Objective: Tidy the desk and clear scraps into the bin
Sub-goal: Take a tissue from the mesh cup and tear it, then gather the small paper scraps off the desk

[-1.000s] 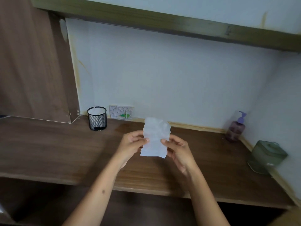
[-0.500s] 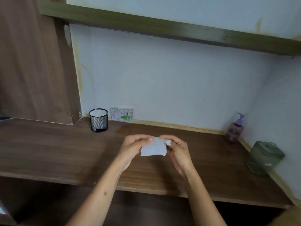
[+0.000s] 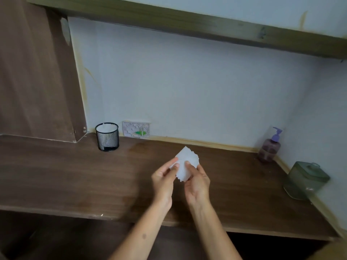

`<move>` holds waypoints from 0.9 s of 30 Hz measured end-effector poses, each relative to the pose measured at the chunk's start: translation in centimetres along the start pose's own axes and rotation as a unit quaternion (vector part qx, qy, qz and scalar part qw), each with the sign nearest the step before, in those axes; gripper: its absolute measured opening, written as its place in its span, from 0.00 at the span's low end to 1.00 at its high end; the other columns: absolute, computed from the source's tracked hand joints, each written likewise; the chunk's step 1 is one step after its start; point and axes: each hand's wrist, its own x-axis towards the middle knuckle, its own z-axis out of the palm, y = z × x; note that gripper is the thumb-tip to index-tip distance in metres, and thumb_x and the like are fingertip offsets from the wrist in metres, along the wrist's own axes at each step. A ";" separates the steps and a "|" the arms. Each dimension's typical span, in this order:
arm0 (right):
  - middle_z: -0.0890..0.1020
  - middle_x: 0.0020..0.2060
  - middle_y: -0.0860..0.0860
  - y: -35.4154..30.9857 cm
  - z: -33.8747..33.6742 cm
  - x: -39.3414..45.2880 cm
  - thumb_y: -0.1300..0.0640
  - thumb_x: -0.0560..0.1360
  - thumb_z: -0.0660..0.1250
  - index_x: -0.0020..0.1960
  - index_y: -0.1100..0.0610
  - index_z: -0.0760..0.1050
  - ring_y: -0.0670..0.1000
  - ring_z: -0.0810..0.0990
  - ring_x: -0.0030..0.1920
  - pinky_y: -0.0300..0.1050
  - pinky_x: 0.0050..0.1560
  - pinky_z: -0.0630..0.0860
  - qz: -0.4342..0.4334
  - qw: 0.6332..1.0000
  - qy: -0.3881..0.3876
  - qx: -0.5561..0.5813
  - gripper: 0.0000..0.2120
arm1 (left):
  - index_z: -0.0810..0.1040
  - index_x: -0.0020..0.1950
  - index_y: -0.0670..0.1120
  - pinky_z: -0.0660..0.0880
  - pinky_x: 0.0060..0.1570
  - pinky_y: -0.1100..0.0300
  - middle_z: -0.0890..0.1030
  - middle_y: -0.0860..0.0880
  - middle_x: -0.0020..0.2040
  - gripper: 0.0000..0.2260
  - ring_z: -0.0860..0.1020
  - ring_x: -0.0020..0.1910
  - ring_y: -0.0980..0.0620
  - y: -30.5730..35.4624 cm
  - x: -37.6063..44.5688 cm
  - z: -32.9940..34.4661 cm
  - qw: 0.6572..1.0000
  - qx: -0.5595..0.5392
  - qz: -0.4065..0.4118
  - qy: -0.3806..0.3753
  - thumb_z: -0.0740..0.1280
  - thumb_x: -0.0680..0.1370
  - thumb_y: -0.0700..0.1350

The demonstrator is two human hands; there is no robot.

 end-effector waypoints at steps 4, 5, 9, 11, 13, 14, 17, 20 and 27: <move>0.82 0.50 0.57 -3.1 -1.7 4.0 0.70 0.73 0.68 0.64 0.65 0.73 0.55 0.82 0.50 0.51 0.53 0.80 0.009 0.994 0.100 -0.050 0.20 | 0.80 0.58 0.42 0.80 0.50 0.62 0.82 0.44 0.56 0.11 0.81 0.54 0.47 1.1 2.8 -2.2 0.994 0.093 -0.001 -0.064 0.67 0.76 0.33; 0.81 0.50 0.56 -4.3 -2.4 5.5 0.71 0.73 0.68 0.65 0.66 0.72 0.55 0.81 0.50 0.52 0.53 0.79 -0.015 0.989 0.131 -0.065 0.21 | 0.80 0.58 0.43 0.80 0.50 0.62 0.81 0.44 0.57 0.12 0.80 0.54 0.48 1.6 4.3 -3.4 0.986 0.151 0.027 -0.066 0.67 0.76 0.33; 0.80 0.58 0.62 -10.1 -5.4 11.2 0.66 0.76 0.66 0.64 0.66 0.74 0.57 0.80 0.52 0.39 0.40 0.78 -0.180 0.908 0.270 -0.265 0.17 | 0.79 0.52 0.52 0.75 0.60 0.52 0.82 0.49 0.54 0.15 0.80 0.54 0.51 3.9 10.0 -8.3 0.909 0.377 0.170 -0.049 0.67 0.75 0.31; 0.80 0.59 0.62 -11.9 -6.9 13.5 0.63 0.78 0.63 0.65 0.64 0.75 0.59 0.80 0.57 0.44 0.51 0.76 -0.225 0.798 0.319 -0.459 0.15 | 0.79 0.51 0.55 0.74 0.60 0.55 0.83 0.50 0.53 0.17 0.81 0.54 0.51 4.1 11.8 -10.3 0.888 0.415 0.196 -0.037 0.66 0.76 0.31; 0.80 0.57 0.65 -12.7 -7.8 15.7 0.63 0.80 0.60 0.65 0.64 0.75 0.63 0.79 0.57 0.53 0.57 0.76 -0.234 0.702 0.302 -0.601 0.15 | 0.79 0.50 0.57 0.75 0.56 0.60 0.83 0.52 0.52 0.18 0.81 0.51 0.54 4.0 12.8 -11.2 0.894 0.400 0.202 -0.012 0.66 0.76 0.32; 0.80 0.55 0.66 -12.5 -7.9 16.7 0.63 0.80 0.59 0.64 0.65 0.75 0.65 0.79 0.57 0.55 0.57 0.76 -0.224 0.662 0.282 -0.658 0.15 | 0.79 0.50 0.56 0.75 0.54 0.62 0.83 0.53 0.51 0.18 0.82 0.48 0.56 3.9 13.2 -11.5 0.904 0.376 0.205 0.005 0.65 0.76 0.32; 0.79 0.56 0.66 -9.8 -6.7 19.3 0.65 0.78 0.56 0.60 0.64 0.76 0.65 0.78 0.58 0.53 0.57 0.74 -0.176 0.583 0.208 -0.766 0.14 | 0.79 0.50 0.49 0.75 0.50 0.66 0.82 0.49 0.47 0.14 0.80 0.42 0.62 3.9 14.2 -11.9 0.914 0.331 0.226 0.060 0.64 0.76 0.30; 0.80 0.57 0.60 -5.4 -3.1 21.6 0.67 0.77 0.56 0.61 0.60 0.76 0.59 0.78 0.59 0.47 0.57 0.73 -0.168 0.549 0.146 -0.806 0.16 | 0.79 0.50 0.47 0.75 0.48 0.61 0.82 0.44 0.47 0.14 0.79 0.39 0.64 3.5 15.3 -12.7 0.922 0.308 0.212 0.104 0.63 0.76 0.30; 0.81 0.56 0.60 6.4 7.4 21.0 0.69 0.79 0.56 0.58 0.63 0.77 0.58 0.80 0.57 0.48 0.56 0.75 -0.193 0.526 -0.015 -0.828 0.14 | 0.79 0.46 0.54 0.76 0.48 0.56 0.82 0.52 0.43 0.16 0.80 0.40 0.59 3.1 15.5 -12.6 0.919 0.319 0.206 0.105 0.64 0.76 0.32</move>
